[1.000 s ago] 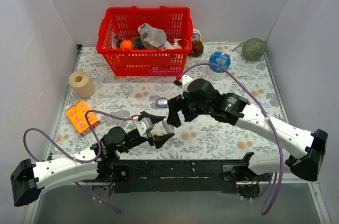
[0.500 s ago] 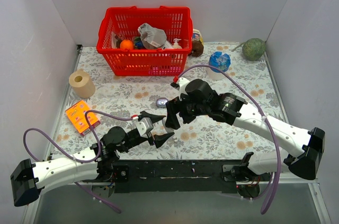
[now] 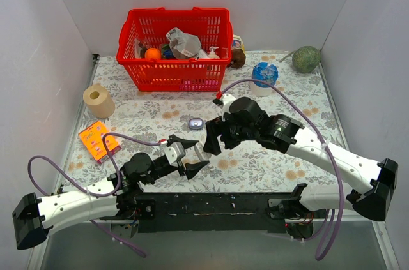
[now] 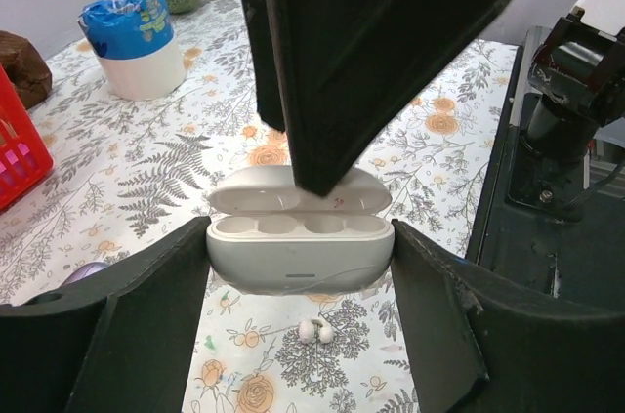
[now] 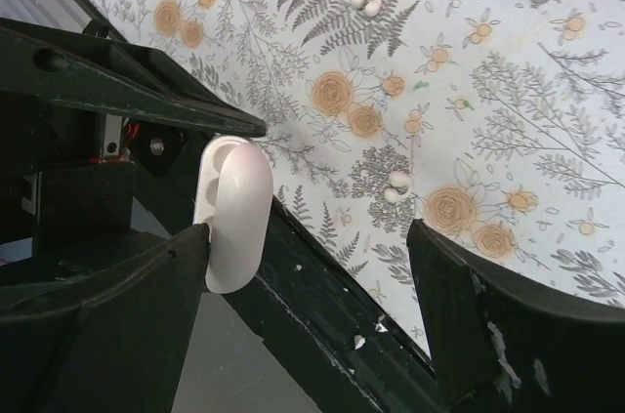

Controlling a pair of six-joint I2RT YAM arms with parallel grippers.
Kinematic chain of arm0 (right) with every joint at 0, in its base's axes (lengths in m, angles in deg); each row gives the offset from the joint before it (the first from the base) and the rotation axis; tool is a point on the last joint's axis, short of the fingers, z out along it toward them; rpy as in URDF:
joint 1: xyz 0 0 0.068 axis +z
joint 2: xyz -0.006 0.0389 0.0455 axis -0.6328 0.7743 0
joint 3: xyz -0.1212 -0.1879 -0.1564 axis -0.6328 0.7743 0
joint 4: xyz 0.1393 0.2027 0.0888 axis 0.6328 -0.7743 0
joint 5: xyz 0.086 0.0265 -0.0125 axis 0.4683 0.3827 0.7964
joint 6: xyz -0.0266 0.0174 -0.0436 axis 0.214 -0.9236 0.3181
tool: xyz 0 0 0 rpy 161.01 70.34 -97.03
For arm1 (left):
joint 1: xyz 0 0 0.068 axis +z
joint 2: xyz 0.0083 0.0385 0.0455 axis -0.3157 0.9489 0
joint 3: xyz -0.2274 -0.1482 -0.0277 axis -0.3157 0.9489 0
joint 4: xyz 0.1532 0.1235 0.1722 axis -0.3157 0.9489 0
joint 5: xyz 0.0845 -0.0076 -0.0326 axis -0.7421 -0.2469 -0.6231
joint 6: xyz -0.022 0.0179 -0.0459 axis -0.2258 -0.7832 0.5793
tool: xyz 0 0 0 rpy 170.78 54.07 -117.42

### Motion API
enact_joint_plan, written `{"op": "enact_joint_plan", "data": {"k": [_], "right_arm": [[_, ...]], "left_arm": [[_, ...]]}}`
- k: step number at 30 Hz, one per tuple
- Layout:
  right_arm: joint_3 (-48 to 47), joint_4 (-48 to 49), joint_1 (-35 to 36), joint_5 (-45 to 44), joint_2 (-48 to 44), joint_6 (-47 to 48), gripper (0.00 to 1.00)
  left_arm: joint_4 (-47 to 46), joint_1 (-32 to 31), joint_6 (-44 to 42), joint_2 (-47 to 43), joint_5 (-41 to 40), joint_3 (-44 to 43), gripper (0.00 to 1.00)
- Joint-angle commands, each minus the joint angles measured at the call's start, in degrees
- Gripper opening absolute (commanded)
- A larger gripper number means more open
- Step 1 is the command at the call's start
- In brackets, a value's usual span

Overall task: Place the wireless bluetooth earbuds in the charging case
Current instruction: Open the charging case.

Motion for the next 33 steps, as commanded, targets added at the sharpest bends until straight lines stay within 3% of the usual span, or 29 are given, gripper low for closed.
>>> {"op": "enact_joint_plan", "data": {"k": [1,6,11,18,33], "right_arm": [[1.04,-1.18,-2.4,-3.05,-3.26,-0.13,0.88],[1.3,-0.31,-2.84,-3.14,-5.02,-0.13,0.88],[2.62,7.42,-2.84,1.69,-8.45,-0.92,0.89],[1.66,9.45,-2.5,5.48,-6.35,-0.31,0.81],[1.04,9.63,-2.49,4.16,-2.13,0.22,0.58]], "left_arm": [[-0.99,-0.08,-0.56,-2.35,-0.6,-2.75,0.0],[-0.46,-0.17,-0.38,-2.61,-0.6,-2.92,0.0],[-0.37,-0.08,-0.38,-2.09,-2.36,-3.27,0.0],[-0.11,-0.17,-0.64,-1.12,-3.41,-3.8,0.0],[-0.2,-0.17,-0.38,-1.03,-2.79,-4.15,0.0]]}}
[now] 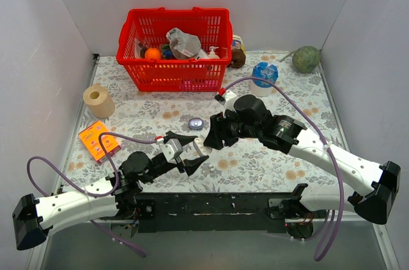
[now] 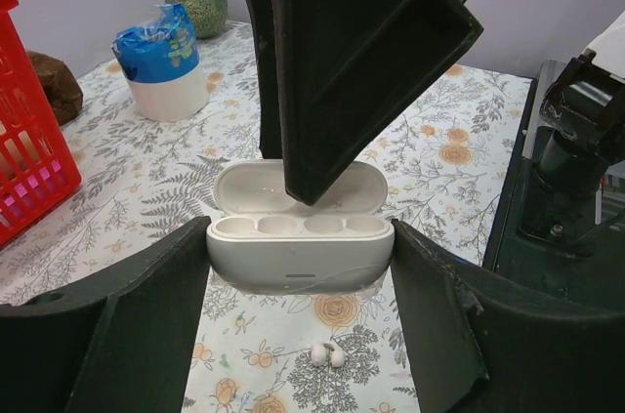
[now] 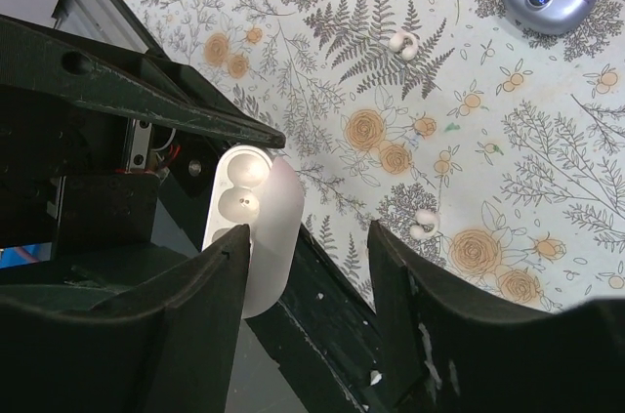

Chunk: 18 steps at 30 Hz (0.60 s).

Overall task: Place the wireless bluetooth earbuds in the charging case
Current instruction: Open the charging case, then adjust the charging case.

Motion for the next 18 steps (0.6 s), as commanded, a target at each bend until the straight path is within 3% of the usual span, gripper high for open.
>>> {"op": "enact_joint_plan", "data": {"k": [1,7,12,13,18], "right_arm": [[-1.95,2.77,0.24,-0.43,0.65,0.53,0.53],[-2.57,2.42,0.24,1.15,2.23,0.97,0.27],[-2.48,2.15,0.24,2.47,2.59,0.97,0.12],[-2.4,1.98,0.15,2.38,2.5,1.05,0.02],[-4.06,0.75,0.24,-1.21,1.27,2.8,0.01]], "left_arm": [[-0.72,-0.08,-0.31,-0.28,-0.43,-2.03,0.0],[-0.81,-0.17,-0.14,-0.2,-0.52,-1.95,0.0],[-1.25,-0.17,-0.14,-0.02,-0.87,-1.77,0.0],[-1.34,-0.17,-0.05,0.06,-1.22,-1.77,0.0],[-0.29,-0.17,1.79,0.5,-2.63,-2.12,0.04]]}}
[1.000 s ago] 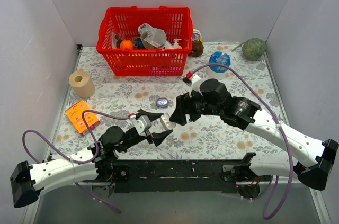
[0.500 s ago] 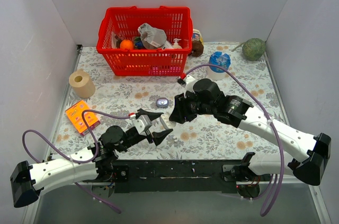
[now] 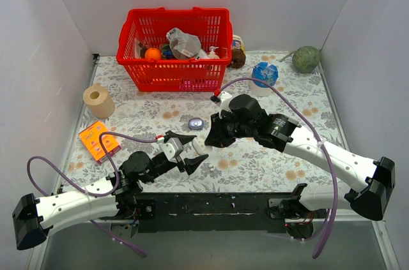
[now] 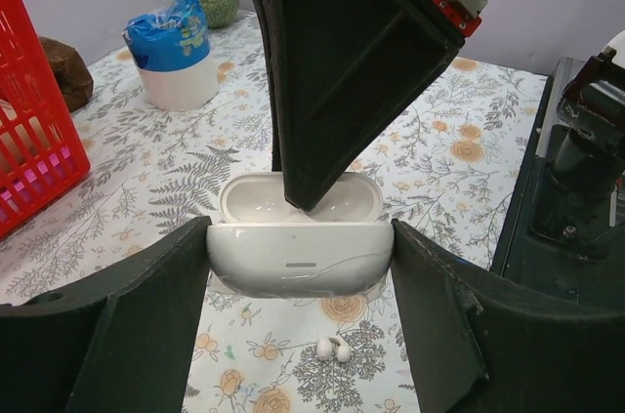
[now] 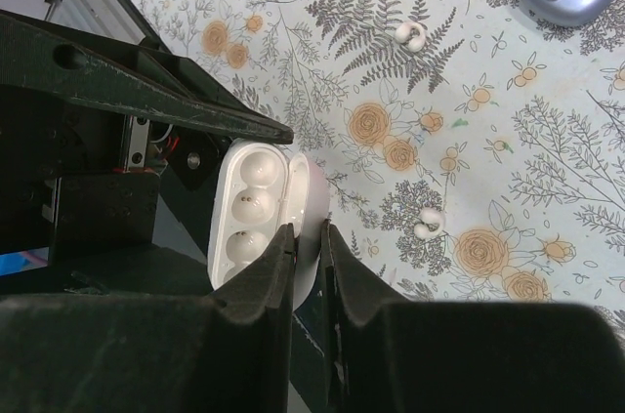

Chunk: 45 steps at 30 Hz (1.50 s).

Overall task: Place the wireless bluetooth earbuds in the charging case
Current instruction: Adjust the charging case.

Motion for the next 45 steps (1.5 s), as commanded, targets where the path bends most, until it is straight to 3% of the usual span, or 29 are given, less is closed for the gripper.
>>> {"op": "enact_joint_plan", "data": {"k": [1,4,5,7,8,9,15,17,22,29,34,45], "right_arm": [[-4.15,-0.08,-0.18,-3.29,-1.68,3.33,0.01],[-7.75,-3.59,-0.09,-6.2,-1.86,6.84,0.01],[-8.8,-4.56,0.0,-6.46,-1.43,7.99,0.01],[-11.61,-7.46,-0.09,-7.61,-1.16,10.8,0.01],[-12.58,-8.25,0.0,-7.7,-0.9,11.85,0.01],[-13.2,-9.48,0.0,-7.96,-0.89,13.61,0.01],[-16.9,-12.39,0.0,-7.7,-1.42,19.76,0.01],[-17.08,-13.62,0.7,-7.7,-2.03,23.98,0.01],[-12.78,-10.64,2.81,-5.95,-6.6,33.73,0.01],[-9.96,-7.12,8.17,-2.51,-10.38,37.52,0.01],[-9.87,-6.33,11.15,-2.16,-9.95,38.32,0.01],[-9.52,-4.04,14.41,-11.12,-7.66,38.5,0.01]], "left_arm": [[-0.35,-0.17,2.38,0.55,-1.67,-2.38,0.19],[1.67,-0.17,4.49,1.08,-4.82,-3.43,0.5],[2.02,-0.08,4.85,1.25,-6.4,-3.7,0.67],[2.12,-0.17,5.72,1.08,-8.26,-3.7,0.8],[2.03,-0.17,5.99,0.56,-8.87,-3.7,0.94],[1.59,-0.17,6.08,0.2,-10.18,-3.53,0.98],[6.22,-0.08,9.41,-2.34,-12.75,-5.98,0.98],[10.62,-0.08,12.39,-2.88,-7.59,-9.57,0.98],[18.02,1.67,16.97,-2.88,14.99,-13.98,0.98],[17.5,7.3,19.61,2.22,28.63,-14.95,0.98],[13.81,10.2,19.8,3.18,31.28,-14.95,0.97],[10.29,10.38,19.88,6.35,35.42,-16.62,0.81]]}}
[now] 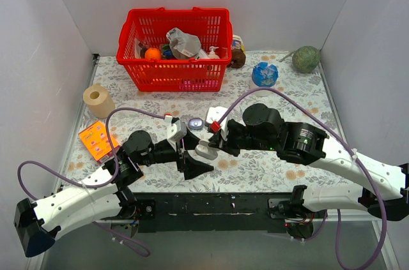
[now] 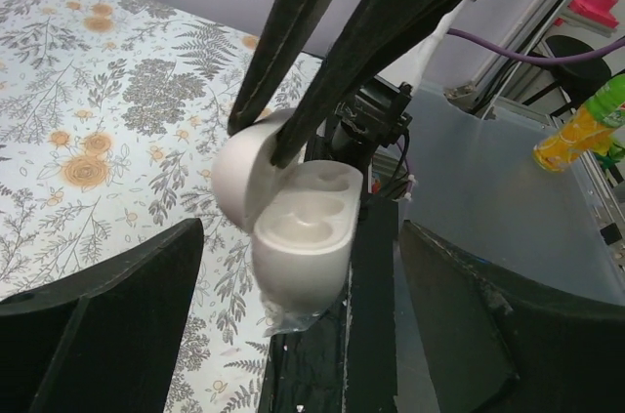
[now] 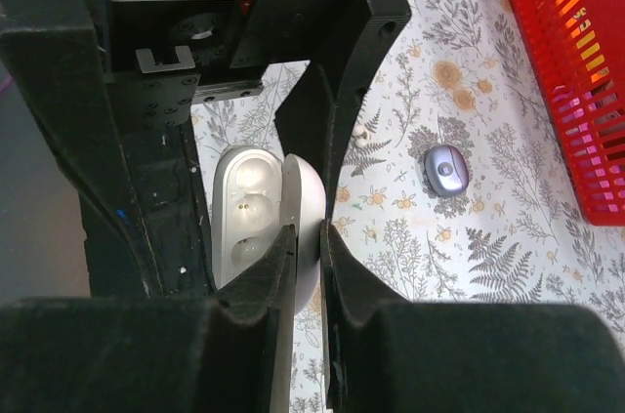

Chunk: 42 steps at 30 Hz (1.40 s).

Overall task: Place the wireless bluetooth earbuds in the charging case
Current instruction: Adjust the charging case.

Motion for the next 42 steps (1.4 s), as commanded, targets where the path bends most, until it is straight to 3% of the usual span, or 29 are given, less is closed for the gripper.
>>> {"op": "enact_joint_plan", "data": {"k": [1,14,18,23,27,34,35,39,42], "right_arm": [[0.78,4.72,1.17,-4.65,0.38,0.73,0.01],[1.39,6.04,2.66,-7.11,0.21,0.2,0.01],[1.66,5.87,3.19,-7.91,0.21,0.11,0.01],[1.57,5.6,3.81,-9.66,0.12,0.29,0.01],[1.48,5.52,4.07,-10.02,0.12,0.29,0.01],[1.31,5.34,4.95,-10.46,0.38,0.46,0.01],[1.22,5.34,5.04,-10.63,0.38,0.46,0.01],[1.04,5.16,5.47,-10.98,0.47,0.46,0.01],[0.78,5.08,5.48,-11.07,0.56,0.29,0.01]], "left_arm": [[-2.21,0.26,0.03,0.23,3.33,-2.57,0.78],[-3.35,0.35,-1.55,0.14,3.51,-1.78,0.36],[-3.8,0.35,-1.2,-0.38,2.11,-1.43,0.37],[-2.57,0.35,-0.67,-0.38,0.17,-1.95,0.53],[-2.21,0.35,-0.85,-0.47,0.35,-1.96,0.53],[-2.65,0.35,-1.2,-0.56,0.7,-1.52,0.31],[-2.65,0.35,-1.28,-0.56,0.44,-1.52,0.21],[-2.74,0.43,-1.46,-1.17,-1.14,-1.25,0.0],[-3.36,0.43,-1.55,-2.4,-2.9,-0.37,0.0]]}}
